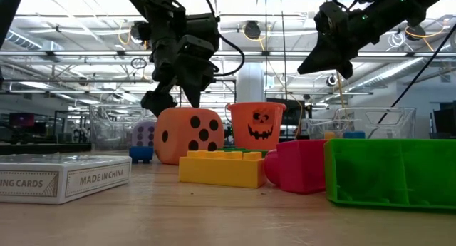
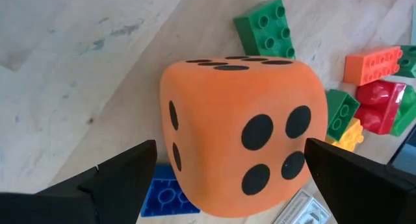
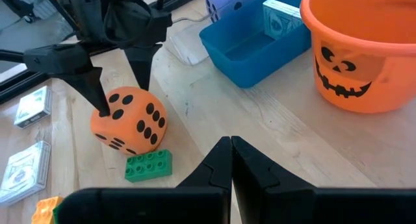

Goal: Pick & Place Toys
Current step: Put the orange dice into the left transparent bin

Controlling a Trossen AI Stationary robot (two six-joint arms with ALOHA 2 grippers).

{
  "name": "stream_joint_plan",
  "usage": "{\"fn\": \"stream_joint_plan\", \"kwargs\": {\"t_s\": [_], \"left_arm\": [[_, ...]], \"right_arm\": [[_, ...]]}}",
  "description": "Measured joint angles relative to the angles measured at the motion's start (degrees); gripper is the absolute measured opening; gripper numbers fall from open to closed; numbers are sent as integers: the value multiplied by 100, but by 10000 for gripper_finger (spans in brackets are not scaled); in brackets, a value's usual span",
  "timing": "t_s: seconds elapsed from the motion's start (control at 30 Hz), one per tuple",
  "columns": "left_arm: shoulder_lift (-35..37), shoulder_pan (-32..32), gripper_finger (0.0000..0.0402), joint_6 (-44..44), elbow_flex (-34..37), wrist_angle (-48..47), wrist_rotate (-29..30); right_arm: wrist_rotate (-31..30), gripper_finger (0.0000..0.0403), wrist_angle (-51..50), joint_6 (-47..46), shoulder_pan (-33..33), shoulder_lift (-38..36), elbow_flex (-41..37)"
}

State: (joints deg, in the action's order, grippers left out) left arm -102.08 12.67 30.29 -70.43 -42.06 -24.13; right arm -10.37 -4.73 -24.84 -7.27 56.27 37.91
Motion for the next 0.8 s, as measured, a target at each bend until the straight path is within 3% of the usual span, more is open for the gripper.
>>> {"fn": "stream_joint_plan", "kwargs": {"t_s": [0.4, 0.8], "left_arm": [[13, -234, 399, -79, -7, 35, 672], [4, -242, 399, 154, -6, 39, 485]], "right_arm": [[-4, 0, -2, -39, -2, 0, 0], [-6, 0, -2, -42, -2, 0, 0]]}}
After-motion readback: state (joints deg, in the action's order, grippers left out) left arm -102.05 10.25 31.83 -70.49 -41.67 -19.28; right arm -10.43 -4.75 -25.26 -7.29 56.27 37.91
